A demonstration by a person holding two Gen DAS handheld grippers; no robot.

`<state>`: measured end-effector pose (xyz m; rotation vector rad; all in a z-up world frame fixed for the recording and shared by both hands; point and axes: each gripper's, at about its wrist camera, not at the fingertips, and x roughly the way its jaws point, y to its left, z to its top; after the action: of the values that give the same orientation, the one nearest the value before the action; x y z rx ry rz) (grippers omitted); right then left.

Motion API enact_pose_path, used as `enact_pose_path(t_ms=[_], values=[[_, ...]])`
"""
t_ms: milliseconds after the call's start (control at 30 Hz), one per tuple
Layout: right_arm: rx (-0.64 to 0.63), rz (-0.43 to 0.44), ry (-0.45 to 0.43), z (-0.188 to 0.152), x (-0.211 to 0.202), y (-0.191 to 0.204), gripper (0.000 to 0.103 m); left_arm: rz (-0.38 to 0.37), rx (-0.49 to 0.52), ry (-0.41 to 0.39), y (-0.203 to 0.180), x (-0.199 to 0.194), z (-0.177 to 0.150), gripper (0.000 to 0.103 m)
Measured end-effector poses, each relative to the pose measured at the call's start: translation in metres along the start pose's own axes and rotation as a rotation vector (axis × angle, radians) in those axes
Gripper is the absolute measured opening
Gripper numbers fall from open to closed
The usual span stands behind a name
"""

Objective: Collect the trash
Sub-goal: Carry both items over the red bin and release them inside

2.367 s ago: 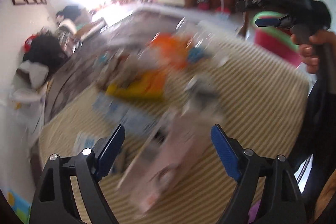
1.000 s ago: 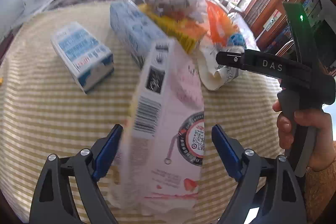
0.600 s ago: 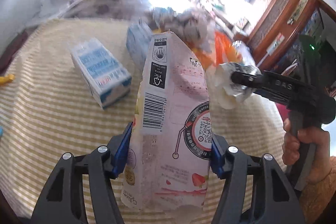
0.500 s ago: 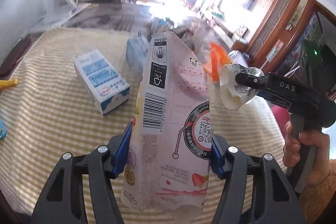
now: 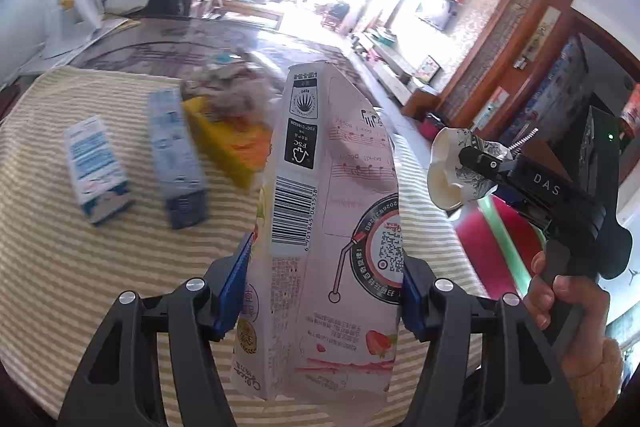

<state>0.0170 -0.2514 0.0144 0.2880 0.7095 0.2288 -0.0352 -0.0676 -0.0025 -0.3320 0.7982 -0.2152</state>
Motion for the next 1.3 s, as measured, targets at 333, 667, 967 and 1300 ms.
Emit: enact_pose_path(t_ms=[333, 667, 967, 1300], values=[[0.075, -0.171, -0.125, 0.006, -0.047, -0.072, 0.056, -0.076, 0.06, 0.01, -0.058, 0.022, 0.0, 0.06], [0.266, -0.382, -0.188, 0.005, -0.08, -0.154, 0.056, -0.162, 0.124, 0.033, -0.105, 0.041, 0.003, 0.06], [0.441, -0.482, -0.239, -0.011, -0.104, -0.197, 0.085, -0.288, 0.234, 0.068, -0.168, 0.059, 0.001, 0.06], [0.617, -0.611, -0.485, -0.025, -0.15, -0.218, 0.096, -0.431, 0.367, 0.118, -0.255, 0.097, 0.005, 0.06]])
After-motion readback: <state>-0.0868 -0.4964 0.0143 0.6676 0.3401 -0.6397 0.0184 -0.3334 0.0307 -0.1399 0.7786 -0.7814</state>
